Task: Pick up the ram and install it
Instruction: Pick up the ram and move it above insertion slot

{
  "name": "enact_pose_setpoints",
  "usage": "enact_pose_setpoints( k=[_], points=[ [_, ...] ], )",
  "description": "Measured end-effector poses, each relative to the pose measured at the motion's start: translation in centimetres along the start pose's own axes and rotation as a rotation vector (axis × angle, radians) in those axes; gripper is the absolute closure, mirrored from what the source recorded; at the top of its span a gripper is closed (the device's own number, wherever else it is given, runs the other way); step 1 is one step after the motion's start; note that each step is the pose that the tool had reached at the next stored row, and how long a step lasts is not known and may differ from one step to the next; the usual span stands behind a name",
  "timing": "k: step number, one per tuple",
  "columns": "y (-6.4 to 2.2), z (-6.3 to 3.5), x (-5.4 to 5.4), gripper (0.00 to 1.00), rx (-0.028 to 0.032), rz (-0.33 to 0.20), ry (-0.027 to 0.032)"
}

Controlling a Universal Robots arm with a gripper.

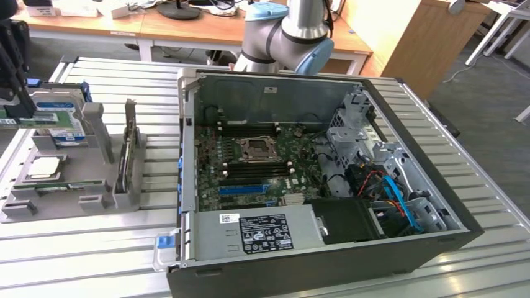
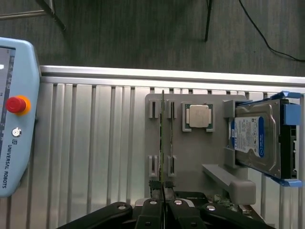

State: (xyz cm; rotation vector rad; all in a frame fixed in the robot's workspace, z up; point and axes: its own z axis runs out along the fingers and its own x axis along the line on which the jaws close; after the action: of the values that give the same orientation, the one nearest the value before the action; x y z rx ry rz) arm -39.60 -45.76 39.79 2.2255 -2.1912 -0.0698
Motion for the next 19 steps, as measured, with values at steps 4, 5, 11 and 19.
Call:
enact_pose_setpoints(
  k=[4,5,11,19],
  points=[
    [0.02,-0.52,0.0,0.88,0.0001,0.0,0.0],
    [0.02,-0.66,0.0,0.88,0.0001,0.0,0.0],
    [0.04,-1.28,0.0,0.88,0.0001,0.0,0.0],
    [0.02,-1.4,0.0,0.88,-0.0001,0.0,0.0001]
  ],
)
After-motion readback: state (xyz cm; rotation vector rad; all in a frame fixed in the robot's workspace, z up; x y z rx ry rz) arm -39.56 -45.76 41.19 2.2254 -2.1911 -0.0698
